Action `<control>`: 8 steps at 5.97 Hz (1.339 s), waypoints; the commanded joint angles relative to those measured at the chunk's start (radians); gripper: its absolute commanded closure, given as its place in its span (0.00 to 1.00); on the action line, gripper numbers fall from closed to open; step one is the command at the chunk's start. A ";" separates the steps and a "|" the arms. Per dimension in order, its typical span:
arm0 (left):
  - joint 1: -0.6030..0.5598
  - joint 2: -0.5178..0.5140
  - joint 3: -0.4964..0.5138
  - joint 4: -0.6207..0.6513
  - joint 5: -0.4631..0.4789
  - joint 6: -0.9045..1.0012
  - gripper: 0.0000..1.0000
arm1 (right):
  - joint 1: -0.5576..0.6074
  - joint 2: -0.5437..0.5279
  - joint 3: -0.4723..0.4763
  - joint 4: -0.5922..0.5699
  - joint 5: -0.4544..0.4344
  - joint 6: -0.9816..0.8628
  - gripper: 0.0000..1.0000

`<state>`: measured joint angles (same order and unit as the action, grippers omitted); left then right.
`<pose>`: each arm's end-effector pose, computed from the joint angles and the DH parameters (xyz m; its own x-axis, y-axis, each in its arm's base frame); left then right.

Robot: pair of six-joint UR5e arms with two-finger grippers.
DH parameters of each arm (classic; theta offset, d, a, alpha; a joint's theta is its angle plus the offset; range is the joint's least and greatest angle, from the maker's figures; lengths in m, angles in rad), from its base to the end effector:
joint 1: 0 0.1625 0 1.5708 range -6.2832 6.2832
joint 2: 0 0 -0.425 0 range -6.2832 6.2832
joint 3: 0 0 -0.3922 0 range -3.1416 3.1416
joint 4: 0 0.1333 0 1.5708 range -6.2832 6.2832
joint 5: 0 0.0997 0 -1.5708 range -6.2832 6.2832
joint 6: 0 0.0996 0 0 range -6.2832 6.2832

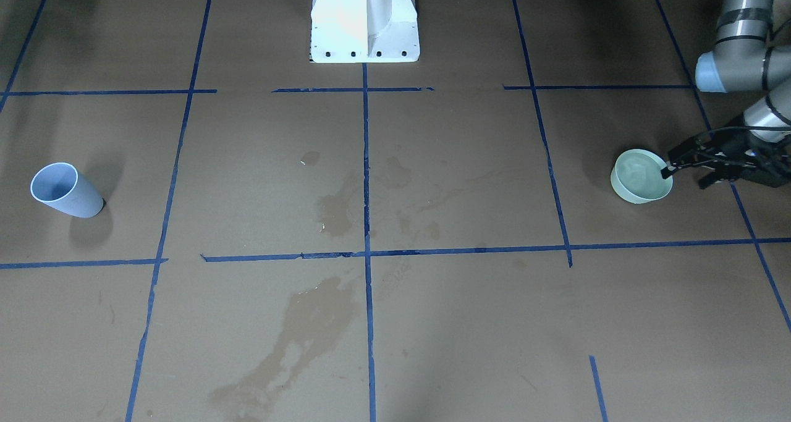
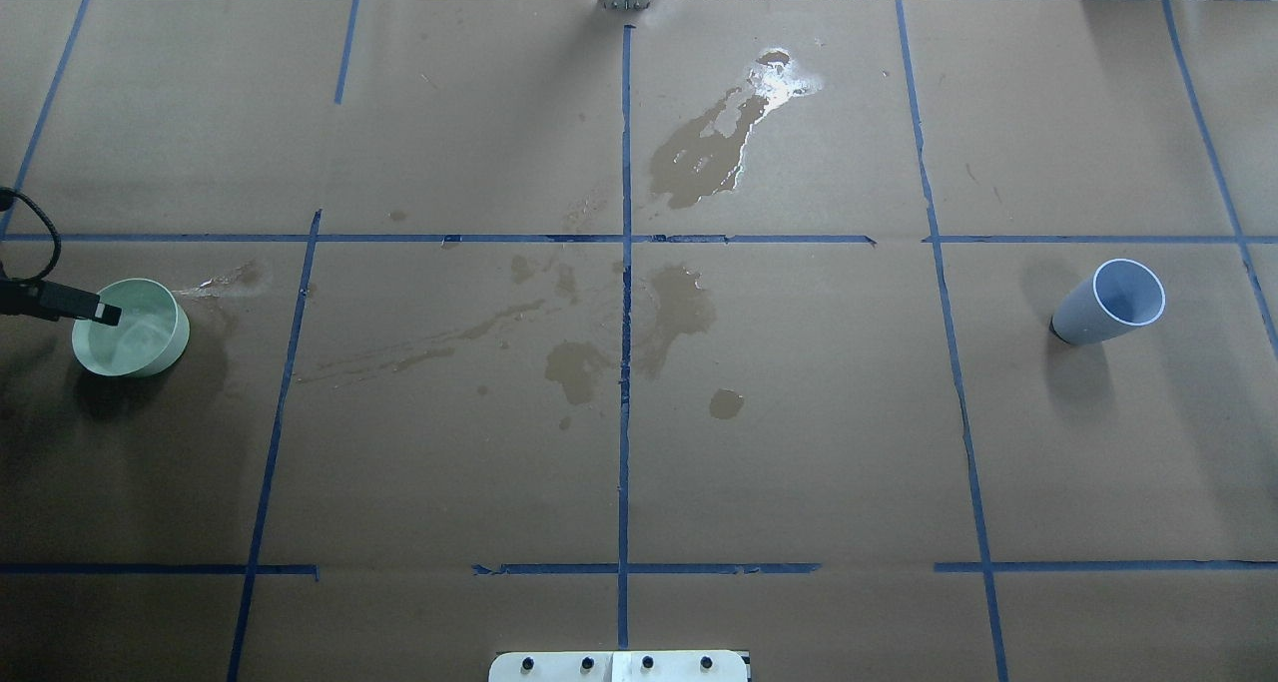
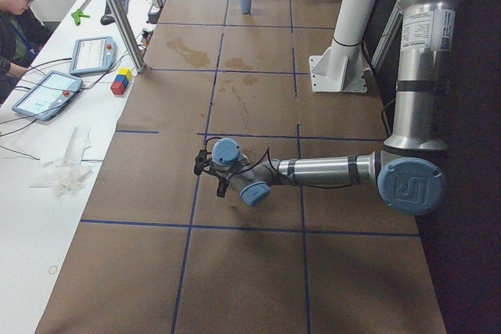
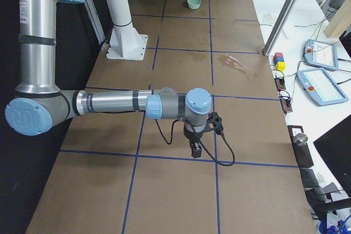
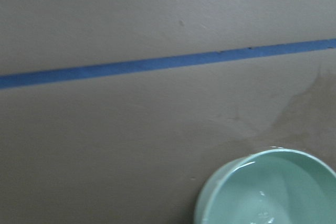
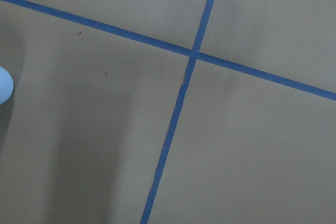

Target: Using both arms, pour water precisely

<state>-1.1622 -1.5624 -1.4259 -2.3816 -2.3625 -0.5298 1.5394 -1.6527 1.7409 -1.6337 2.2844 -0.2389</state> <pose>0.1436 -0.4889 0.6418 0.5662 0.2182 -0.7948 -0.0328 0.9695 0.2427 0.0537 -0.4594 0.6243 0.7262 -0.2756 0.6298 0.2092 0.9613 0.1794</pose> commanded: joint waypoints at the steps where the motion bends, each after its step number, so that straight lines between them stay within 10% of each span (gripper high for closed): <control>1: -0.152 -0.001 -0.153 0.427 0.003 0.374 0.00 | 0.001 0.002 0.000 0.000 0.000 0.003 0.00; 4: -0.405 -0.004 -0.292 0.995 0.006 0.709 0.00 | 0.001 0.004 0.000 0.000 0.000 0.004 0.00; 8: -0.412 0.076 -0.262 0.880 0.003 0.702 0.00 | 0.001 -0.002 -0.003 0.018 0.004 0.012 0.00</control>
<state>-1.5721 -1.5001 -1.6946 -1.4843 -2.3600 0.1758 1.5400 -1.6531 1.7401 -1.6271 2.2890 -0.2339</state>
